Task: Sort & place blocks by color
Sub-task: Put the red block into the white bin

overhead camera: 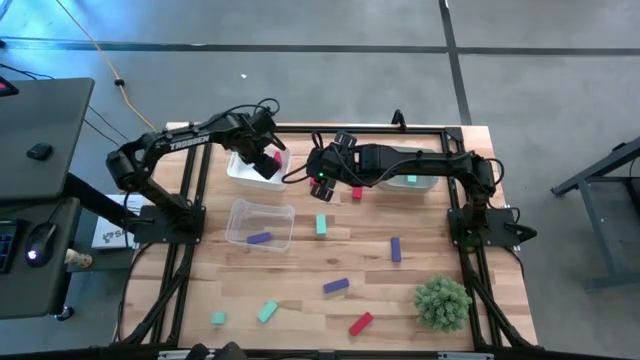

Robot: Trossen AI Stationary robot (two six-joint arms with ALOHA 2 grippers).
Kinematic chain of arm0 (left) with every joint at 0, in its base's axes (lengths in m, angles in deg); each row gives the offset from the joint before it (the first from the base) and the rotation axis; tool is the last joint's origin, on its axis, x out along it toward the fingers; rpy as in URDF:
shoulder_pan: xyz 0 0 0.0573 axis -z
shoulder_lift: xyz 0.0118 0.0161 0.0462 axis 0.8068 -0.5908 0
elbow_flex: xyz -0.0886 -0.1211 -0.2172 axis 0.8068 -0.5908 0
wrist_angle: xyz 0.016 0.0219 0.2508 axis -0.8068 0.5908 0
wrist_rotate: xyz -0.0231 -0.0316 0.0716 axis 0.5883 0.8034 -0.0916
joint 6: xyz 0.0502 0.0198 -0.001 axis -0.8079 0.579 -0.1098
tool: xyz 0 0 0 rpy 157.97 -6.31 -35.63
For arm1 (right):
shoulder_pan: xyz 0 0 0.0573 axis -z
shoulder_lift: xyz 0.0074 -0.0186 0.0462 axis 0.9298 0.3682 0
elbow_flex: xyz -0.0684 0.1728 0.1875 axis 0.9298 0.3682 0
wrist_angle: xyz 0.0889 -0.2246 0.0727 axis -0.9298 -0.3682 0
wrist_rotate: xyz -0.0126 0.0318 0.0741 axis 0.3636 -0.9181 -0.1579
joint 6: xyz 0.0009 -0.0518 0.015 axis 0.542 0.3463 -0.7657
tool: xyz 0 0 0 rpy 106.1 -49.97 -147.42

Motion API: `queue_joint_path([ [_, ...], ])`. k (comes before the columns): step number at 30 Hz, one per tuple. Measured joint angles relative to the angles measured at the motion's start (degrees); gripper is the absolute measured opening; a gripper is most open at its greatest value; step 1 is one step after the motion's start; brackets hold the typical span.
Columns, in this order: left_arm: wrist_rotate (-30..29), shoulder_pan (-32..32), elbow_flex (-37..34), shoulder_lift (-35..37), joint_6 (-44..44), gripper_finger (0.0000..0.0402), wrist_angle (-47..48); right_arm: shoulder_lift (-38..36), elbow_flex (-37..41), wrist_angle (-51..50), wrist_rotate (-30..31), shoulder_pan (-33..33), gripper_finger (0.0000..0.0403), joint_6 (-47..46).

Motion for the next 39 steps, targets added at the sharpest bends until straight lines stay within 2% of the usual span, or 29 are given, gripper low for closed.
queue_joint_path([
  [6,0.78,0.23,0.0,6.64,1.9,0.0122,0.96,0.0,0.0,0.0,-1.51,0.0,0.0209,-1.27],
  [11,6.85,1.63,0.0,12.58,4.44,0.0123,1.1,0.0,0.0,0.0,-4.27,0.0,0.0209,-3.9],
  [22,8.72,12.84,0.0,21.72,10.57,0.0124,3.37,0.0,0.0,0.0,-6.88,-0.04,0.0209,-11.2],
  [26,8.26,17.52,0.0,22.57,12.91,0.0124,3.52,0.0,0.0,-0.11,-7.98,-0.04,0.0209,-13.86],
  [30,-0.56,20.45,0.0,22.0,9.93,0.0125,2.14,0.0,0.0,-0.15,-8.0,-0.04,0.0209,-15.93],
  [33,-3.49,19.09,-0.02,20.12,8.71,0.0125,-3.14,0.0,0.0,-0.13,-8.29,-0.04,0.0209,-16.04],
  [39,-0.8,13.6,0.0,14.56,6.34,0.012,-12.62,0.0,0.0,-0.13,-8.68,-0.04,0.0209,-17.52],
])
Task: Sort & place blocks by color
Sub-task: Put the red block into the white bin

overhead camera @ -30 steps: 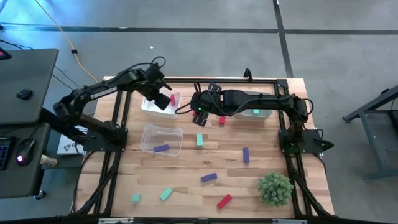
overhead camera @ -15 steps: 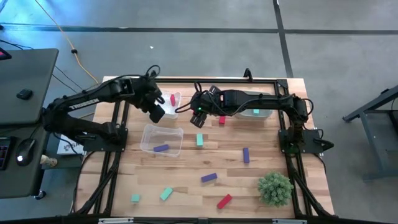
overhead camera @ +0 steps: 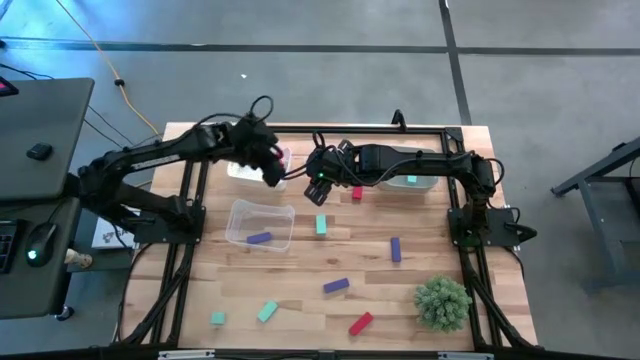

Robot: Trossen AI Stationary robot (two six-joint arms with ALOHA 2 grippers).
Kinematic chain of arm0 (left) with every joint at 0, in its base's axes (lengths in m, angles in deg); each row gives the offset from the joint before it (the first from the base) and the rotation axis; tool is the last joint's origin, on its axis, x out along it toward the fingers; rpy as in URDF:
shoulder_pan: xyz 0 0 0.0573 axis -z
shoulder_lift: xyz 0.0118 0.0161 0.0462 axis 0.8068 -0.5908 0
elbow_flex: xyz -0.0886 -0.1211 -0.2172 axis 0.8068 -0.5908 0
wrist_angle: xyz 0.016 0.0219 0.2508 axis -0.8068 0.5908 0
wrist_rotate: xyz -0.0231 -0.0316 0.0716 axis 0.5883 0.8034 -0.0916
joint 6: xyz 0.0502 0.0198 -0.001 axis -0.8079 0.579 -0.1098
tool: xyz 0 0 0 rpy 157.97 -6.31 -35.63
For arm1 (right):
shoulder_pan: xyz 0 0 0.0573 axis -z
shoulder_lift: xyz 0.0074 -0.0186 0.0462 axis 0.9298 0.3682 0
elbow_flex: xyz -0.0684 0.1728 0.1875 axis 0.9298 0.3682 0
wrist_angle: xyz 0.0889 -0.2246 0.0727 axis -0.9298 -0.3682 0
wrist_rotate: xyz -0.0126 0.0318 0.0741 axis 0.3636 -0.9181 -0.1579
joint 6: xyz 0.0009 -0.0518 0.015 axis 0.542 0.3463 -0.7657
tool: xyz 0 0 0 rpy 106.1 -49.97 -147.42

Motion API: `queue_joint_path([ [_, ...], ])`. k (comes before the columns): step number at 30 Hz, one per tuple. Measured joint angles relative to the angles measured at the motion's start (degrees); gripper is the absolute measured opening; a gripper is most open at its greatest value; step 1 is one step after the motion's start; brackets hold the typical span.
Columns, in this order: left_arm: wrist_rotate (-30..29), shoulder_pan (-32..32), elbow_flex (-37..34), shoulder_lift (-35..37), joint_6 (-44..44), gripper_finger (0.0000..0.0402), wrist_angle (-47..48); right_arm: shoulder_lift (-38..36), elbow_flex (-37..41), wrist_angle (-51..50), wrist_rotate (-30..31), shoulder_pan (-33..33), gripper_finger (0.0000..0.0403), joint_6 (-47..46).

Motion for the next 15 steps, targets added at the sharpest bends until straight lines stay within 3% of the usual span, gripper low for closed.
queue_joint_path([
  [15,0.96,-8.76,0.0,-14.05,-2.89,0.0119,-4.17,0.0,0.0,0.0,-0.29,0.0,0.0209,-0.53],
])
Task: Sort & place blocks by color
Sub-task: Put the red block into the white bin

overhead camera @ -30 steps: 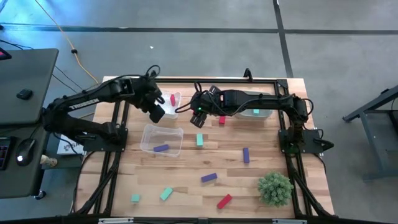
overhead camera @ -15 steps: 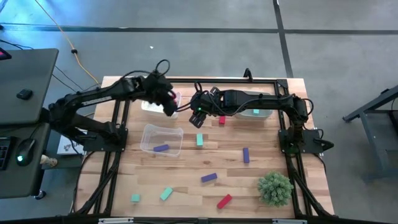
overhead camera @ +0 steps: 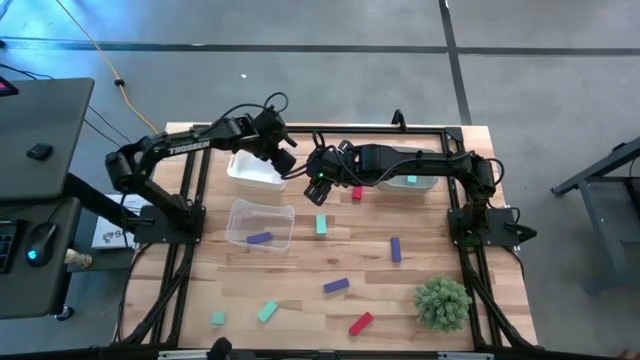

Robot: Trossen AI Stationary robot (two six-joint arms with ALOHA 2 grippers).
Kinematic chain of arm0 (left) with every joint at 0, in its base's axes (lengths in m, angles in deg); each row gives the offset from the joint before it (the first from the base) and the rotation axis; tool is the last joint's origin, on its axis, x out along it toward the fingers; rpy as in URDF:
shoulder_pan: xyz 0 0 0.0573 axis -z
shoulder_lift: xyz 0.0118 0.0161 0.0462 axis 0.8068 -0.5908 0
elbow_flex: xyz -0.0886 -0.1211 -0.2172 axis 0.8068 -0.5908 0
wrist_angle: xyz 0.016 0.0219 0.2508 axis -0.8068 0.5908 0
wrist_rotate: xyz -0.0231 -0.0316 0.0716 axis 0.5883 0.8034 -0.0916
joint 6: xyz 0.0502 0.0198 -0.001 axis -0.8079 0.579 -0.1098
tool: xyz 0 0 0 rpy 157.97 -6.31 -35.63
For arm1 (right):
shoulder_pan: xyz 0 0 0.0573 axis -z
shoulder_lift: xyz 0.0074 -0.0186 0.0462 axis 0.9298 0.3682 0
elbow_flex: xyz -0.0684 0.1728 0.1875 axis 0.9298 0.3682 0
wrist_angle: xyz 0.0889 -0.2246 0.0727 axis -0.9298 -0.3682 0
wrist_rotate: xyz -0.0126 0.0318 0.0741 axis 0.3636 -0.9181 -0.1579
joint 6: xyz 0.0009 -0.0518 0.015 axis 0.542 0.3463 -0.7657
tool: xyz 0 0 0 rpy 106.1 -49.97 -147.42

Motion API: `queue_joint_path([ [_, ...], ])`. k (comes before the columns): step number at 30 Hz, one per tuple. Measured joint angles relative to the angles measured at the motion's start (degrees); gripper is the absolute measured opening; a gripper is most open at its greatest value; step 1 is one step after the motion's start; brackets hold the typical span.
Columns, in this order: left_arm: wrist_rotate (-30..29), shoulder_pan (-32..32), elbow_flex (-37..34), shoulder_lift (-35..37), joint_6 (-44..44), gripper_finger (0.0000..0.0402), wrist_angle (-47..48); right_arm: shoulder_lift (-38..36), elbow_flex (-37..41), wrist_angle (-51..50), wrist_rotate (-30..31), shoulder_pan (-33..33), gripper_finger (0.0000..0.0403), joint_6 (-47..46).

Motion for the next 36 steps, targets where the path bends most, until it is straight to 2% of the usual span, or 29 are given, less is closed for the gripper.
queue_joint_path([
  [7,-0.31,-1.86,-0.01,-2.59,-1.38,0.0119,0.16,0.0,0.0,0.0,0.0,0.0,0.0209,-0.39],
  [17,-0.7,-4.77,-0.02,-2.36,-2.44,0.0119,1.96,0.0,0.0,-0.02,0.0,0.0,0.0209,-0.39],
  [24,3.25,-3.57,-0.02,-1.47,-2.41,0.0119,0.18,0.0,0.0,-0.02,0.68,0.0,0.0209,-0.4],
  [36,2.43,-2.54,-0.02,-4.32,-2.4,0.0119,0.48,0.0,0.0,-0.02,1.48,0.02,0.0209,-1.44],
])
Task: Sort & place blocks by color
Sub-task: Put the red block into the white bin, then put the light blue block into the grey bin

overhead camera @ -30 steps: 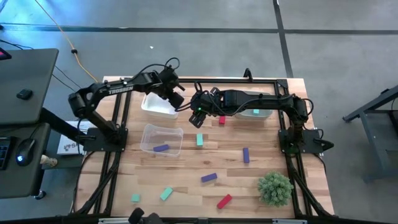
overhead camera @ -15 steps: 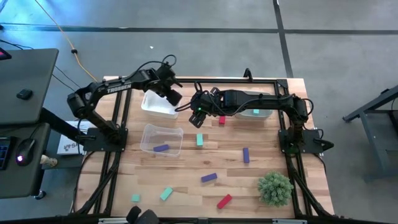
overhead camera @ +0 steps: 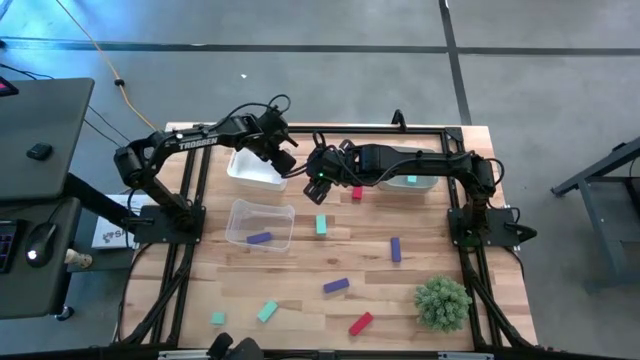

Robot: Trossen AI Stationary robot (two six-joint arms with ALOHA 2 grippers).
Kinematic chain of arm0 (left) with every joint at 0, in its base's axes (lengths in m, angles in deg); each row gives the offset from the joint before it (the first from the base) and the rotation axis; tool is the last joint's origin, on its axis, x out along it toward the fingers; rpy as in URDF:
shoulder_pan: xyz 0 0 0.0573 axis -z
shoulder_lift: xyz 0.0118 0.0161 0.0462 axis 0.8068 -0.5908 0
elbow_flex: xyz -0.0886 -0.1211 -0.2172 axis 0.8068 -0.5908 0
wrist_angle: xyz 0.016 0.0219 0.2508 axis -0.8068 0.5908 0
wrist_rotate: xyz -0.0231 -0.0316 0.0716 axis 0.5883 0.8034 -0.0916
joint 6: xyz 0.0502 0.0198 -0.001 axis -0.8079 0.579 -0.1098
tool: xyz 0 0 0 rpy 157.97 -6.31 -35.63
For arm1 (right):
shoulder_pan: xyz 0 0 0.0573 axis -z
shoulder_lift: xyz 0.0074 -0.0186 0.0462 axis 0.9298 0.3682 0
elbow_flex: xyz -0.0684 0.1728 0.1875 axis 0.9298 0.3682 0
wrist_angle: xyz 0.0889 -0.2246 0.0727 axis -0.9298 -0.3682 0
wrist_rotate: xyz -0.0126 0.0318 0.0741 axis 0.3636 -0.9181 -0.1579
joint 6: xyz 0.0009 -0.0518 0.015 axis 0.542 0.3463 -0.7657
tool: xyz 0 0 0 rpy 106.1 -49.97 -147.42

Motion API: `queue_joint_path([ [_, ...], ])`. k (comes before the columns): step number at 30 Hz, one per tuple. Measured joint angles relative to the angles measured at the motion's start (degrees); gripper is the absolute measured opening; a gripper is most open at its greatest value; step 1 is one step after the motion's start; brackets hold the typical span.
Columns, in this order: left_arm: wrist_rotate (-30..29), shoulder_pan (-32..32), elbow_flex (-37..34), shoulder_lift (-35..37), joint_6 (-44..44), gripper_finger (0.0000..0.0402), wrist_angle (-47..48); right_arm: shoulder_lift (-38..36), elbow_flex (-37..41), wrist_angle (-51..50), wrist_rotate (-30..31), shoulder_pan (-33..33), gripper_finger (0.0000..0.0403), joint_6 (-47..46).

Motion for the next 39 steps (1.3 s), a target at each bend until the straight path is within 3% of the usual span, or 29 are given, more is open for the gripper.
queue_joint_path([
  [13,-3.34,-3.62,0.0,-0.41,-0.04,0.0119,3.86,0.0,0.0,-0.02,-0.04,0.0,0.0209,-0.98],
  [26,-1.82,-4.65,0.0,0.02,-2.17,0.0119,8.84,0.0,0.0,-0.02,-0.1,0.0,0.0209,-0.94],
  [30,1.64,-2.77,0.0,3.0,-3.5,0.0119,11.42,0.0,0.0,-0.02,-0.21,0.0,0.0209,-0.92],
  [39,1.7,5.42,0.0,15.26,1.86,0.0119,15.33,0.0,0.0,-0.06,-3.23,0.0,0.0209,0.75],
])
